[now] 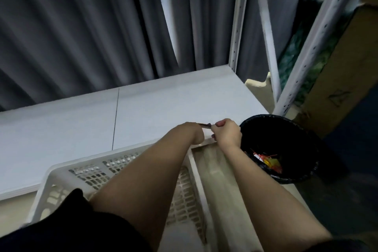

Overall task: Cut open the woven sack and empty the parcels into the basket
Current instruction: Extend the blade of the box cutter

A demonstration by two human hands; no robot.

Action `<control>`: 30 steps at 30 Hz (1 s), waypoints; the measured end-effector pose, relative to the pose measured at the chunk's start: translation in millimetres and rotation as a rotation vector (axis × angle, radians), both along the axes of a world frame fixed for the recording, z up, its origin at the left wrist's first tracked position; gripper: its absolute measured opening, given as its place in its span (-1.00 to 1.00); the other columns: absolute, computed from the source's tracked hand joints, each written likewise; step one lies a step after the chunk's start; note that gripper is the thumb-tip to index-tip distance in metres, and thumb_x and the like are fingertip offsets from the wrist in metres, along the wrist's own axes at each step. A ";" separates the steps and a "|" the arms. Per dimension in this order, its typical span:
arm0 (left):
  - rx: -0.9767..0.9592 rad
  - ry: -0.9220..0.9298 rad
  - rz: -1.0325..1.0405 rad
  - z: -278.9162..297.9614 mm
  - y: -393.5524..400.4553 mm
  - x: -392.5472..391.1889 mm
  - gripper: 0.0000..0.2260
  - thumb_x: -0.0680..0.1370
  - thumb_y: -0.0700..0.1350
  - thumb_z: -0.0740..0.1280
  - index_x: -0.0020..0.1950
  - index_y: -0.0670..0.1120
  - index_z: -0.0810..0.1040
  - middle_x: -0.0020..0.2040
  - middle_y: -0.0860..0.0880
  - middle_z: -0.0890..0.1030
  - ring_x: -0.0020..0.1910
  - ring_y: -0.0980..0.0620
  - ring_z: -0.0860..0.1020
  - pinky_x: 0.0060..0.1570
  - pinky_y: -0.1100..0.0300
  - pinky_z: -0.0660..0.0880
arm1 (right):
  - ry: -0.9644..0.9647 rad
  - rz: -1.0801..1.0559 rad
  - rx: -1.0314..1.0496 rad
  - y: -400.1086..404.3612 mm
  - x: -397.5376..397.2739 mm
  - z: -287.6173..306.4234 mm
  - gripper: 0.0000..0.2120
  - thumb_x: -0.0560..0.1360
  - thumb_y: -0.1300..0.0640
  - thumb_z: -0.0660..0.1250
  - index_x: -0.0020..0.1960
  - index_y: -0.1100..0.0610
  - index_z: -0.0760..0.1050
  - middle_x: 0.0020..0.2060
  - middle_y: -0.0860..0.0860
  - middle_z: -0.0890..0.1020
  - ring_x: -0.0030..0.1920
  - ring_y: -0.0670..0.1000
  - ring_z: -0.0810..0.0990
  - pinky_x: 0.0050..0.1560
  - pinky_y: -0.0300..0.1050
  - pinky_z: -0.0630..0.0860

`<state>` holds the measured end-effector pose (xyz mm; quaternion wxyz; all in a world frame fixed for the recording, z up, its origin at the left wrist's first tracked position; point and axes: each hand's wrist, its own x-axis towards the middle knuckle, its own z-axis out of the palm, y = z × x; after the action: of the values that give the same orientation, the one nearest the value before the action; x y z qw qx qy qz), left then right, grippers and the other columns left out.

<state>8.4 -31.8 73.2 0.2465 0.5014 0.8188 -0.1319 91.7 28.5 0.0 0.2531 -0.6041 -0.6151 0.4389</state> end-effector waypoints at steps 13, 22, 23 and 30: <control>0.961 -1.284 0.909 169.3 -143.8 50.4 -0.77 0.58 -0.22 0.06 -0.08 -0.24 0.49 -0.22 -0.13 0.63 -0.33 0.02 0.61 -0.30 0.24 0.59 | 0.629 -0.011 0.191 -185.7 65.9 194.7 -0.94 0.48 0.22 0.37 -0.09 0.12 0.50 -0.19 0.04 0.62 -0.29 0.05 0.68 -0.23 -0.05 0.63; 1.069 -1.264 0.593 176.8 -279.2 78.0 -0.85 0.63 -0.20 0.16 0.04 -0.17 0.51 -0.15 -0.08 0.66 -0.26 0.06 0.62 -0.33 0.28 0.57 | 0.832 0.348 -0.359 -318.5 105.6 227.8 -0.85 0.56 0.27 0.23 0.13 0.19 0.43 -0.27 0.05 0.57 -0.52 -0.11 0.52 -0.50 -0.28 0.51; 1.057 -1.238 0.573 173.5 -291.2 79.5 -0.84 0.63 -0.19 0.16 0.00 -0.16 0.52 -0.16 -0.05 0.67 -0.30 0.05 0.61 -0.38 0.27 0.54 | 0.850 0.400 -0.414 -327.4 107.4 226.5 -0.88 0.58 0.22 0.21 0.09 0.19 0.46 -0.30 0.03 0.53 -0.55 -0.12 0.46 -0.53 -0.29 0.46; 1.030 -1.509 0.566 161.2 -353.5 83.8 -0.67 0.67 -0.06 0.04 0.17 -0.20 0.52 -0.11 -0.18 0.66 -0.23 0.02 0.67 -0.27 0.28 0.59 | 0.969 0.613 -0.499 -376.1 114.6 216.0 -0.75 0.61 0.08 0.09 -0.04 0.18 0.48 -0.49 0.00 0.33 -0.57 -0.12 0.21 -0.57 -0.29 0.27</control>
<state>92.2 -385.3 234.4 0.4813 0.2846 0.4922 0.6671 206.3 -347.6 216.0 0.2172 -0.1734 -0.4547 0.8462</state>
